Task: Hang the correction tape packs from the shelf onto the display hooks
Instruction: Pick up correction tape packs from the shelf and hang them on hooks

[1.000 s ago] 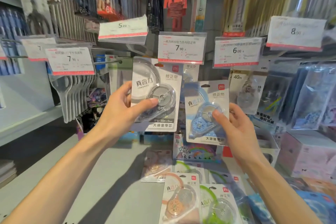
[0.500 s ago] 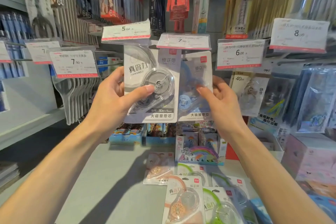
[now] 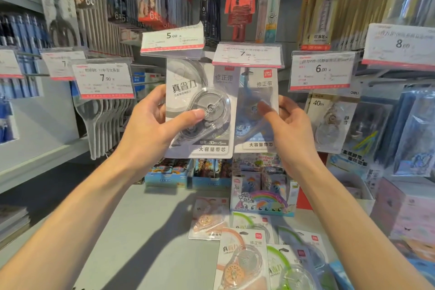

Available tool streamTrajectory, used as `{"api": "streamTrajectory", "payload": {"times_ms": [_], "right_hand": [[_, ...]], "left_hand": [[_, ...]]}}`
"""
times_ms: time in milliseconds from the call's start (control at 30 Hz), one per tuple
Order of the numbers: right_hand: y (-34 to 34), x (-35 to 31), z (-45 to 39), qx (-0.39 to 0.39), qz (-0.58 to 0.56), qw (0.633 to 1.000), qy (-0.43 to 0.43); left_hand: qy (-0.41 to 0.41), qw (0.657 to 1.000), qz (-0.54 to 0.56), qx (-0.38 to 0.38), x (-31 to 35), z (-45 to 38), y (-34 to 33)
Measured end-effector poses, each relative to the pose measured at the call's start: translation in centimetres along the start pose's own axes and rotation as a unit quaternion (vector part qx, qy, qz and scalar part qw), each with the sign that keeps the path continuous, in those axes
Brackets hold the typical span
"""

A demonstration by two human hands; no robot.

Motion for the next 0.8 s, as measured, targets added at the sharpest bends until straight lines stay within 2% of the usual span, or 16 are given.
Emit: {"api": "streamTrajectory", "payload": {"times_ms": [233, 400, 667, 800], "right_hand": [[0.2, 2.7, -1.9, 0.046, 0.065, 0.995, -0.065], [0.1, 3.6, -1.8, -0.007, 0.135, 0.984, -0.119], [3.4, 1.8, 1.4, 0.036, 0.191, 0.98, -0.038], [3.3, 0.8, 2.6, -0.035, 0.203, 0.977, -0.056]], "left_hand": [[0.015, 0.999, -0.025, -0.025, -0.8, 0.0, -0.6], [0.027, 0.999, -0.032, -0.028, -1.4, -0.3, -0.6], [0.073, 0.996, -0.008, -0.053, -3.7, -0.4, -2.2], [0.111, 0.992, 0.011, -0.06, -5.2, -1.1, -3.9]]}}
Point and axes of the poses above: each hand's wrist, its own z-axis away from the middle knuckle, its own y-axis out of the back of the hand, x = y × z, the point moved 4 cm from there along -z, towards the middle knuckle, and after that the axes turned 7 degrees about -x, right-handed, at the moved point
